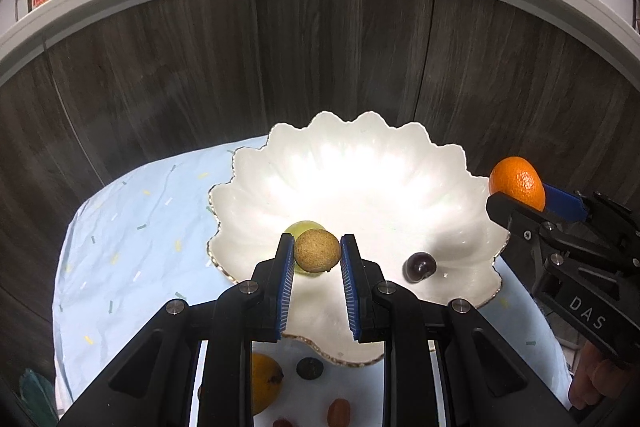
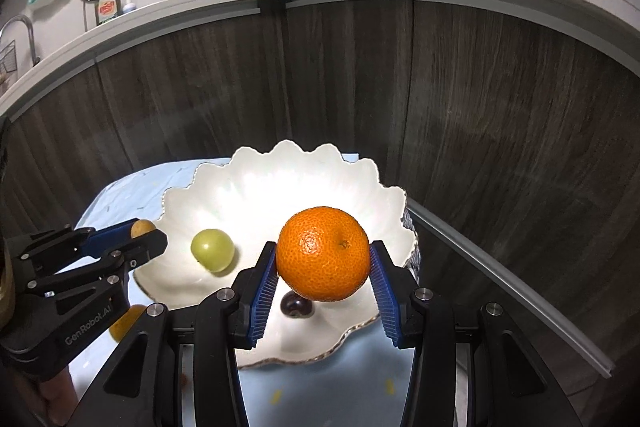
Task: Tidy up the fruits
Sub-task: 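Lift the round fruit and mandarin and carry both over the white bowl, then open the left gripper to drop the round fruit while the right gripper releases the mandarin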
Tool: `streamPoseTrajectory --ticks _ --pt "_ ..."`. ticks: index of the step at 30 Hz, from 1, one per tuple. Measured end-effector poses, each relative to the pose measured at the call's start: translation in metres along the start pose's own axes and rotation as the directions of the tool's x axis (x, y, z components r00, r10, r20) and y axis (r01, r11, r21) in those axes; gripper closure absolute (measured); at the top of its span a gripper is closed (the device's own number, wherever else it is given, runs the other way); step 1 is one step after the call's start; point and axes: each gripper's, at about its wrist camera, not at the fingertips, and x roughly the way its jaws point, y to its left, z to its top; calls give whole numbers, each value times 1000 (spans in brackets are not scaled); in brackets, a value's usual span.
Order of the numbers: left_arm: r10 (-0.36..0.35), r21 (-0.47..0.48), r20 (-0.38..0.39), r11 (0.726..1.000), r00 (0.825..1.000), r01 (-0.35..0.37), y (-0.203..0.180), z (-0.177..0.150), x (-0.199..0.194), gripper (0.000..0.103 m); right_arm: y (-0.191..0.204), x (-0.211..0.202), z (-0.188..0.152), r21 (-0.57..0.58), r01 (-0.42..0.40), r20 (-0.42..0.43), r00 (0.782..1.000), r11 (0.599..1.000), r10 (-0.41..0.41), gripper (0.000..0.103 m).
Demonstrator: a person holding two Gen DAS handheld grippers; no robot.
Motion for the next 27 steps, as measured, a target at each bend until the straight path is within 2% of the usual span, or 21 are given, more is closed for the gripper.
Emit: streamPoseTrajectory --ticks 12,25,26,27 --pt "-24 -10 -76 1000 997 23 -2 -7 28 80 -10 29 0 13 2 -52 999 1000 -1 57" --pt "-33 -22 -127 999 991 31 -1 -8 38 79 -10 55 -1 19 -7 -143 990 1000 10 56" --pt "-34 -22 -131 999 991 31 -1 -8 38 78 -10 56 -1 20 -4 -151 988 1000 7 56" --pt "-31 -24 -133 999 991 28 -1 -7 38 73 -10 58 0 20 -5 -158 987 1000 8 56"
